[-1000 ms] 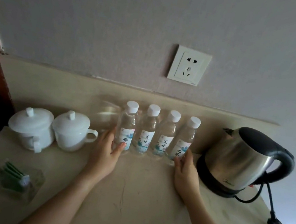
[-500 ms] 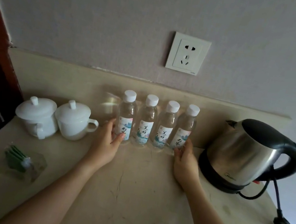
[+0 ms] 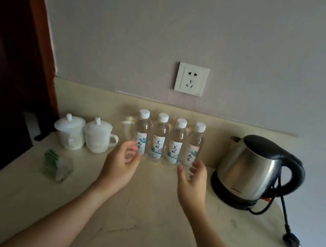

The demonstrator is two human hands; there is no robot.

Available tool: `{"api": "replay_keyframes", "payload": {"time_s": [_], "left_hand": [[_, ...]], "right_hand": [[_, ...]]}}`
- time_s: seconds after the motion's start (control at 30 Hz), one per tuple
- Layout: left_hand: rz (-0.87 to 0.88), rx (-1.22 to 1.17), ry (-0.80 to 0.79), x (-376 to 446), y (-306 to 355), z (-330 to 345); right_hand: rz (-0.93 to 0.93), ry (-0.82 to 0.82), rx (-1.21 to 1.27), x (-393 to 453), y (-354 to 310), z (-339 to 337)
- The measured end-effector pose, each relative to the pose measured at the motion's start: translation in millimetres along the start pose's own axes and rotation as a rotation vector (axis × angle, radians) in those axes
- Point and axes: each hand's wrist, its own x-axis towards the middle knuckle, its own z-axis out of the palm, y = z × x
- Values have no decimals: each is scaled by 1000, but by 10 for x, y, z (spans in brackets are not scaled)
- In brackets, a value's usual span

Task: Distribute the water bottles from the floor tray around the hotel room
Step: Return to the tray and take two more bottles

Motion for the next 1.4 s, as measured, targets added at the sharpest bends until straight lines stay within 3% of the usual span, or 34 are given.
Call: {"api": "replay_keyframes", "payload": {"time_s": [0.1, 0.23, 0.37, 0.5, 0.7, 0.93, 1.4], "left_hand": [[125, 30, 168, -169, 395, -378], [177, 149, 377, -511, 720, -1233], [153, 327, 592, -1050, 750, -2387], [17, 389, 847, -1756, 752, -3524], [-98, 494, 1170, -2733, 697, -4867], [-158, 513, 1273, -3125, 517, -6081], [-236, 458, 1333, -2816, -391, -7847]], "right_hand": [[-161, -50, 111, -176, -507, 114], [-349, -267, 294, -642, -1324, 566], [-515, -564, 421, -1478, -2036, 1223], [-663, -882, 487, -2553, -2569, 1892], [-729, -1227, 562, -3930, -3123, 2627], [-724, -1308, 593, -4773, -3702, 3422], [-621, -1279, 668, -5521, -4570, 5343]]}}
